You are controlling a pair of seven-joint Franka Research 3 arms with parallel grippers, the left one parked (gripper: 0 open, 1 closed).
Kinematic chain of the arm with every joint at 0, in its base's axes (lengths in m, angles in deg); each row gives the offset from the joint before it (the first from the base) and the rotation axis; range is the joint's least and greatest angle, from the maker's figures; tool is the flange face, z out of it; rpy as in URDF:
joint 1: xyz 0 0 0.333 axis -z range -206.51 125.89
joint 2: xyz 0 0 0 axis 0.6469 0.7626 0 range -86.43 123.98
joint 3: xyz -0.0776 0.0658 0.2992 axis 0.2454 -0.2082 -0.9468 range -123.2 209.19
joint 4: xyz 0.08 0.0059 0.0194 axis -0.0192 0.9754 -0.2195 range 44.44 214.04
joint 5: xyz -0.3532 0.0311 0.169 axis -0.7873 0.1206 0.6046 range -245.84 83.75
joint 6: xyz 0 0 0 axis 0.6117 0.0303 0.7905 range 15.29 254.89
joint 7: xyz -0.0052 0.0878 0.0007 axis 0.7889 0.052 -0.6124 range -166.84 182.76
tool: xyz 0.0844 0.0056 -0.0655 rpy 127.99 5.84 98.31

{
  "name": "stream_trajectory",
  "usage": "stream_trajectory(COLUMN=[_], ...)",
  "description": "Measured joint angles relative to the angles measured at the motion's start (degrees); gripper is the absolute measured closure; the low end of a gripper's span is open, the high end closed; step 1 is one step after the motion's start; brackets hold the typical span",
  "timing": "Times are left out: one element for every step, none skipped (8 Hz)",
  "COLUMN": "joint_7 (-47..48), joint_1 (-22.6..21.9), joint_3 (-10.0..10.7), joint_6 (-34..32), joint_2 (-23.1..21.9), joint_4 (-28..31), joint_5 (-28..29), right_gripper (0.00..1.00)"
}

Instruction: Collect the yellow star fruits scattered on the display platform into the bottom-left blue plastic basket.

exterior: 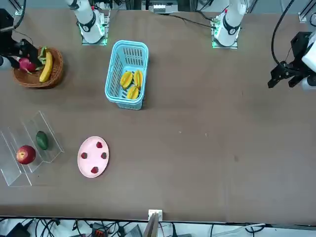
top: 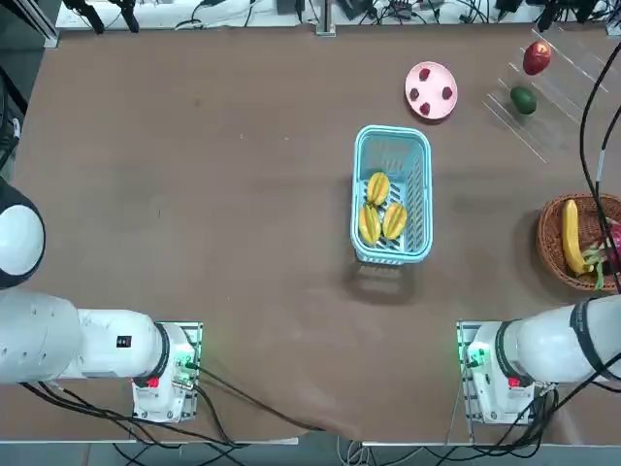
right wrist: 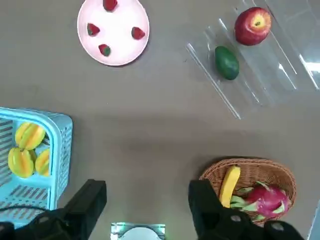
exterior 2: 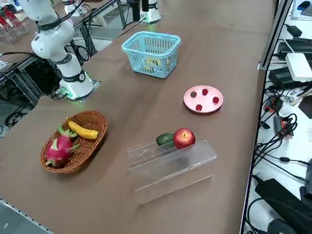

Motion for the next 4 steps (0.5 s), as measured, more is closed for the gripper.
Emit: stream_trajectory(joint_7=[2.80,4.67,6.05,7.51], joint_1=[-0.08,-0.19,-0.23,-0.24], joint_3=[-0.03,-0.05,-0.05,-0.05], joint_6=[0.40,0.64,0.72,0.76], joint_2=[0.07,0.06,0.07,0.06], joint_4=[0.00,-0.01,-0.02,-0.06], joint_5=[0.00,0.00,0.00,0.00], right_gripper=[0.00,0.00,0.00,0.00])
